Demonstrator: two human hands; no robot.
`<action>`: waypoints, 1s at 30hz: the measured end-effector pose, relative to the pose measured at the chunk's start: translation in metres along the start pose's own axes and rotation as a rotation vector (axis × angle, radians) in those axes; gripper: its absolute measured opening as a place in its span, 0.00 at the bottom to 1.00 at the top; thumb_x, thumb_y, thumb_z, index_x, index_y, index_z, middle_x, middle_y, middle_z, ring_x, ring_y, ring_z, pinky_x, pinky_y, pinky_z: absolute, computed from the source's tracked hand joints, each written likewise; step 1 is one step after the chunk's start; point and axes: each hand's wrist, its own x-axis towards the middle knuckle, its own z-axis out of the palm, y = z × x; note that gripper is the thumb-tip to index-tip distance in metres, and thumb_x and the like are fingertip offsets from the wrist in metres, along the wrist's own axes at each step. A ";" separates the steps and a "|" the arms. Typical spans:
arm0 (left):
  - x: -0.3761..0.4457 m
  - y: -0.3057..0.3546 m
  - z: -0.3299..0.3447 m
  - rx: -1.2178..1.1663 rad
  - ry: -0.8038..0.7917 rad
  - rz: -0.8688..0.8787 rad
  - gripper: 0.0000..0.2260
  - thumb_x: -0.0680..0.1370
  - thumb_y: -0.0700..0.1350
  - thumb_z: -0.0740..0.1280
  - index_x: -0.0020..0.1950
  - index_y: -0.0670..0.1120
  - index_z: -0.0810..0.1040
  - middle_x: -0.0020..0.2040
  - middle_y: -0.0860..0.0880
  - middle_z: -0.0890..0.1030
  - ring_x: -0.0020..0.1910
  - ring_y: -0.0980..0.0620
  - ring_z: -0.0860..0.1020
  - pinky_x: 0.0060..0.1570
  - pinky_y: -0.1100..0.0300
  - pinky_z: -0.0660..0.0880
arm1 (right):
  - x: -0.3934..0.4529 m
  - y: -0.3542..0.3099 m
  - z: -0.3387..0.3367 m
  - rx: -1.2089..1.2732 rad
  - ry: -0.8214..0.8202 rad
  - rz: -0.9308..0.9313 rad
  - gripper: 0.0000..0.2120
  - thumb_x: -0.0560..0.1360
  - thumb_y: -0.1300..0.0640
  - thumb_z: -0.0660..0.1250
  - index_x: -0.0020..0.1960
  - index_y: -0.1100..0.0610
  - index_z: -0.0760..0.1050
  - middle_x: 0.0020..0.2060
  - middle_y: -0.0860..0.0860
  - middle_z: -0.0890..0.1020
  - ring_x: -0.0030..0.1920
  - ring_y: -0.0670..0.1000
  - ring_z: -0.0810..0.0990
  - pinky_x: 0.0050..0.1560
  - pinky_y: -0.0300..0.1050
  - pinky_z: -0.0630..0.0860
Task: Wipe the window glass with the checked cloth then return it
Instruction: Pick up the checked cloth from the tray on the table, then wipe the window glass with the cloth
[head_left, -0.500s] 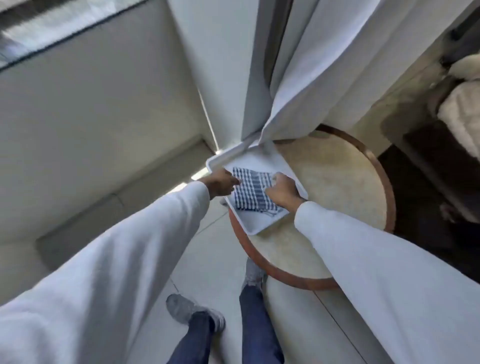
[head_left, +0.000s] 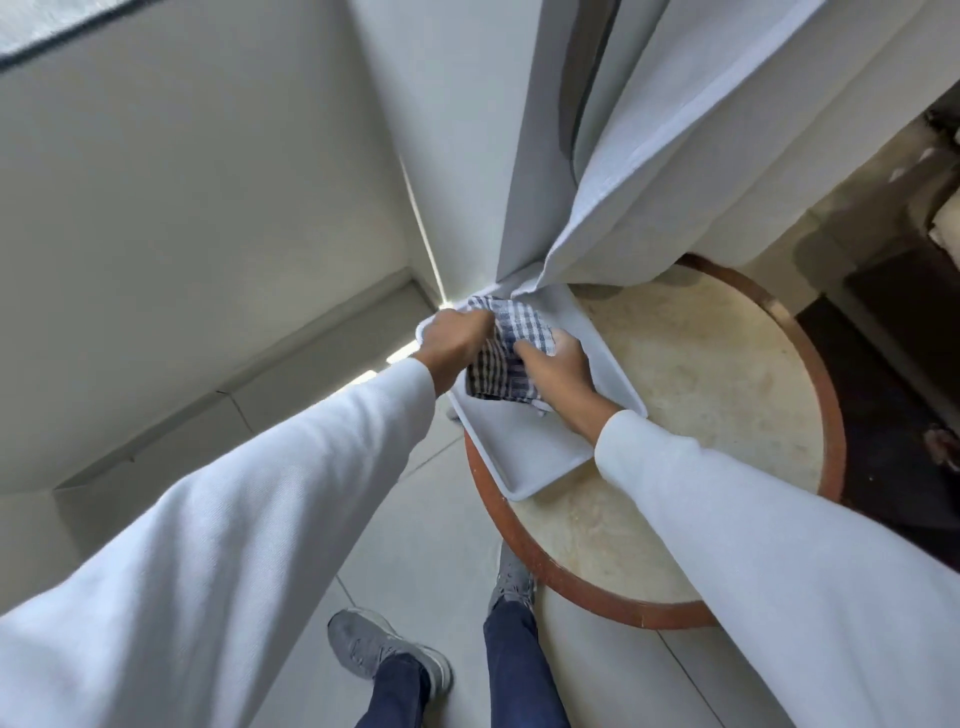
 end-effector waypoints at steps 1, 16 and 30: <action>-0.009 0.012 -0.022 -0.035 0.062 0.011 0.23 0.72 0.56 0.64 0.56 0.40 0.84 0.51 0.42 0.84 0.43 0.44 0.81 0.39 0.56 0.72 | -0.009 -0.026 0.002 0.050 -0.035 -0.022 0.12 0.79 0.51 0.69 0.61 0.54 0.80 0.47 0.51 0.88 0.44 0.54 0.88 0.34 0.39 0.80; -0.345 0.220 -0.455 -0.553 0.429 0.785 0.20 0.81 0.51 0.58 0.52 0.42 0.87 0.48 0.34 0.88 0.44 0.41 0.86 0.44 0.43 0.85 | -0.326 -0.531 0.033 0.550 -0.702 -0.741 0.10 0.82 0.61 0.75 0.63 0.55 0.84 0.53 0.61 0.90 0.53 0.66 0.91 0.42 0.58 0.89; -0.415 0.109 -0.817 0.235 1.790 0.790 0.32 0.90 0.53 0.58 0.89 0.39 0.53 0.91 0.39 0.51 0.91 0.41 0.49 0.89 0.52 0.43 | -0.476 -0.740 0.241 0.303 0.139 -1.614 0.28 0.79 0.76 0.64 0.77 0.63 0.76 0.69 0.60 0.85 0.70 0.63 0.84 0.73 0.57 0.80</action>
